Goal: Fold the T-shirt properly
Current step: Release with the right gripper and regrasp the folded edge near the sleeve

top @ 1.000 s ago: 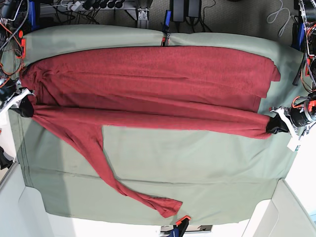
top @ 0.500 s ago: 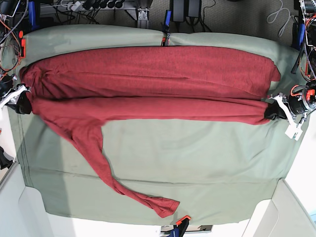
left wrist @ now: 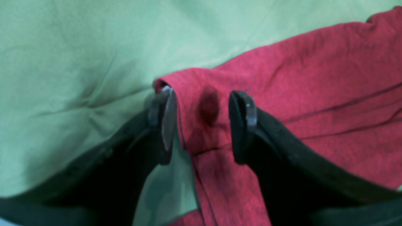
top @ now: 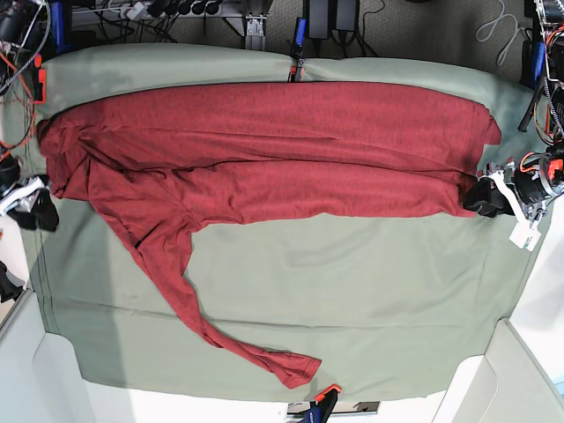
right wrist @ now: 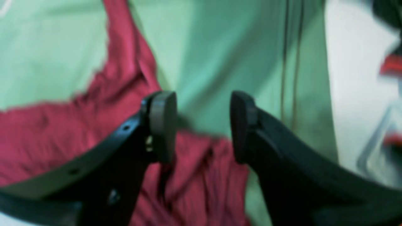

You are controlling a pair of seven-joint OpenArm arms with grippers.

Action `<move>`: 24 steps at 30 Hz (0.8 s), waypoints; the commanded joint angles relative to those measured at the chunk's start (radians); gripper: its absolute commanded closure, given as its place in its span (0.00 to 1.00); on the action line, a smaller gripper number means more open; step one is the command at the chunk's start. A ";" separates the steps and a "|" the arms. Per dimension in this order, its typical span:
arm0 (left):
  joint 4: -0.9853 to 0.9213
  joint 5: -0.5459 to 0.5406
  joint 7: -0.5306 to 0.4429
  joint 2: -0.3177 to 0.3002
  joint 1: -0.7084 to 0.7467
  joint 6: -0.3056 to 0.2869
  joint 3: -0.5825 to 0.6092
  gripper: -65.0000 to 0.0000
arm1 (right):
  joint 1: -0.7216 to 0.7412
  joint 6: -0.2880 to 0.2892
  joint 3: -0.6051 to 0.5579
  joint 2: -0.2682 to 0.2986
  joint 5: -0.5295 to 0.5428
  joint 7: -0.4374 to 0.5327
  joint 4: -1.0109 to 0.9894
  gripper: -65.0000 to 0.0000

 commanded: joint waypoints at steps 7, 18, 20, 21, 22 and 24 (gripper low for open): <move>0.012 0.107 -0.095 -0.028 -0.044 -0.005 -0.013 0.53 | 0.133 -0.004 -0.103 -0.045 -0.059 0.039 -0.077 0.57; -0.038 0.183 -0.144 0.012 -0.076 0.006 -0.012 0.44 | 0.326 -0.040 -0.195 -0.130 -0.208 0.106 -0.367 0.49; -0.076 0.216 -0.159 0.027 -0.089 0.020 -0.012 0.44 | 0.334 -0.039 -0.196 -0.143 -0.207 0.100 -0.393 0.49; -0.100 0.217 -0.165 0.032 -0.097 0.021 -0.012 0.44 | 0.333 -0.034 -0.197 -0.151 -0.207 0.099 -0.397 0.49; -0.124 0.216 -0.165 0.036 -0.109 0.020 -0.012 0.44 | 0.333 -0.024 -0.197 -0.161 -0.208 0.091 -0.401 0.49; -0.165 0.209 -0.165 0.042 -0.135 0.020 -0.012 0.44 | 0.331 -0.023 -0.197 -0.181 -0.207 0.069 -0.401 0.49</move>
